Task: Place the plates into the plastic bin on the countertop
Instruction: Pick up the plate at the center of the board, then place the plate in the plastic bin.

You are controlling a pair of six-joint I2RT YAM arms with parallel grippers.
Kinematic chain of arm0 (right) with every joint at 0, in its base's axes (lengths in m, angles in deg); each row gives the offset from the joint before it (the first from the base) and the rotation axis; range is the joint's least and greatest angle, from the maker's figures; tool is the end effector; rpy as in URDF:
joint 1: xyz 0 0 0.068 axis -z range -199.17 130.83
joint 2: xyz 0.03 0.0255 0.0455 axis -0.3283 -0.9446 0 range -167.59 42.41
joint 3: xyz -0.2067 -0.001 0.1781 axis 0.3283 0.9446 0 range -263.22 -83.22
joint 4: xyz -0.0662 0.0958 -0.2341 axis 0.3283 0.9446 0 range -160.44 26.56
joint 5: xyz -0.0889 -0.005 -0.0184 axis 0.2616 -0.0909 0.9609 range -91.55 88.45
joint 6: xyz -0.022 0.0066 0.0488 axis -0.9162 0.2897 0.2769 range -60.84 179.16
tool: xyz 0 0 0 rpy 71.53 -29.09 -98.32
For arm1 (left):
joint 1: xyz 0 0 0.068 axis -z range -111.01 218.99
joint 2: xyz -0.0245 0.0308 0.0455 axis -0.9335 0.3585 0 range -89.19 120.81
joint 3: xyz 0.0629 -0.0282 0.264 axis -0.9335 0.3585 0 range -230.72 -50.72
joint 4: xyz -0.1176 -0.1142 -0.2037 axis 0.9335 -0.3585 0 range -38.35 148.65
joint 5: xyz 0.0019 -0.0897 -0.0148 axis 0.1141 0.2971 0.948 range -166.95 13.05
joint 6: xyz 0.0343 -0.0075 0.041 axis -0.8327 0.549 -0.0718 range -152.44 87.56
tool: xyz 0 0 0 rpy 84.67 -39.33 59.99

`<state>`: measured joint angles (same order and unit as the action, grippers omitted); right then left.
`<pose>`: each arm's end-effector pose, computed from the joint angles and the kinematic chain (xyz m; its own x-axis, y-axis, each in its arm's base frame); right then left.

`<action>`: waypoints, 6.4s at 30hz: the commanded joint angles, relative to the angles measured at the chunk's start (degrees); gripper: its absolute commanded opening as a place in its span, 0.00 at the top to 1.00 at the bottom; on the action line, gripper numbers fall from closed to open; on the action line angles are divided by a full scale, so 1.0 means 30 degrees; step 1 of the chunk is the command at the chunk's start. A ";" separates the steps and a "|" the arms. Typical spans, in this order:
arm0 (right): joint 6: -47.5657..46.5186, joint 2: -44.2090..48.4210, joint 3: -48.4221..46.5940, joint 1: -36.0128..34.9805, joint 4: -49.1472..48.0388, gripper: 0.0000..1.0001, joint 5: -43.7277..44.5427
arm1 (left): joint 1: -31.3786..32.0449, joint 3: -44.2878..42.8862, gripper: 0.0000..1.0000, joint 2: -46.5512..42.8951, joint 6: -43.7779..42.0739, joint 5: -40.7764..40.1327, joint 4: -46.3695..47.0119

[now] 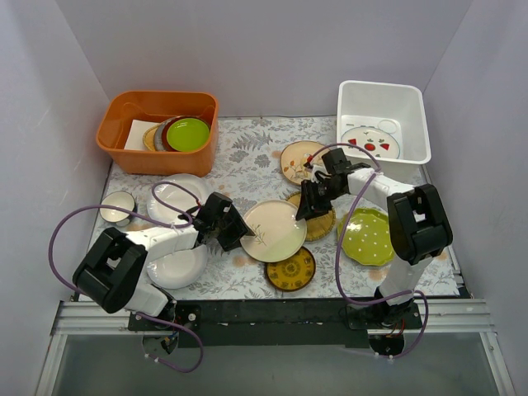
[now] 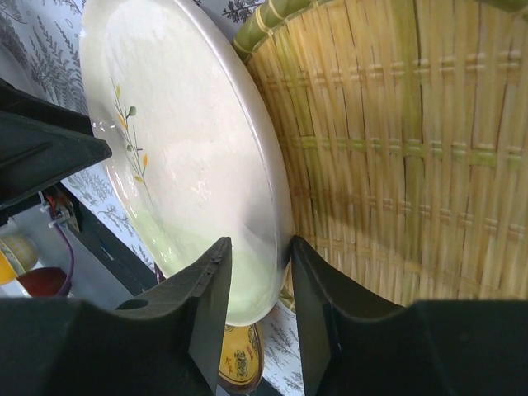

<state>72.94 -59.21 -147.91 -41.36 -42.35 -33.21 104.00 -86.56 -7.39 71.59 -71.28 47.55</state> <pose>0.3162 0.1491 0.1783 -0.9407 -0.1648 -0.2966 -0.3115 0.7658 0.5626 0.2070 -0.1493 0.1485 -0.4300 -0.8775 0.2124 -0.8159 0.2770 -0.5075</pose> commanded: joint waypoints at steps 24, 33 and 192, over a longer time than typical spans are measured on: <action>0.0592 0.1149 0.2665 0.0690 -0.1688 0.57 -0.1546 | 0.0256 0.0724 0.49 0.0741 -0.0135 -0.0279 -0.0521; 0.1352 0.1530 0.3397 0.0690 -0.3416 0.64 -0.2891 | 0.0314 0.0636 0.48 0.0800 -0.0135 -0.0250 -0.0521; 0.8589 0.1092 -0.5716 1.4254 -0.7190 0.99 -0.0549 | 0.0373 0.1222 0.02 -0.8663 -0.1513 0.0717 -0.2426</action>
<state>95.67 -60.98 -166.53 1.13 -52.38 -29.78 104.85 -83.59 -32.02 67.04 -69.69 39.79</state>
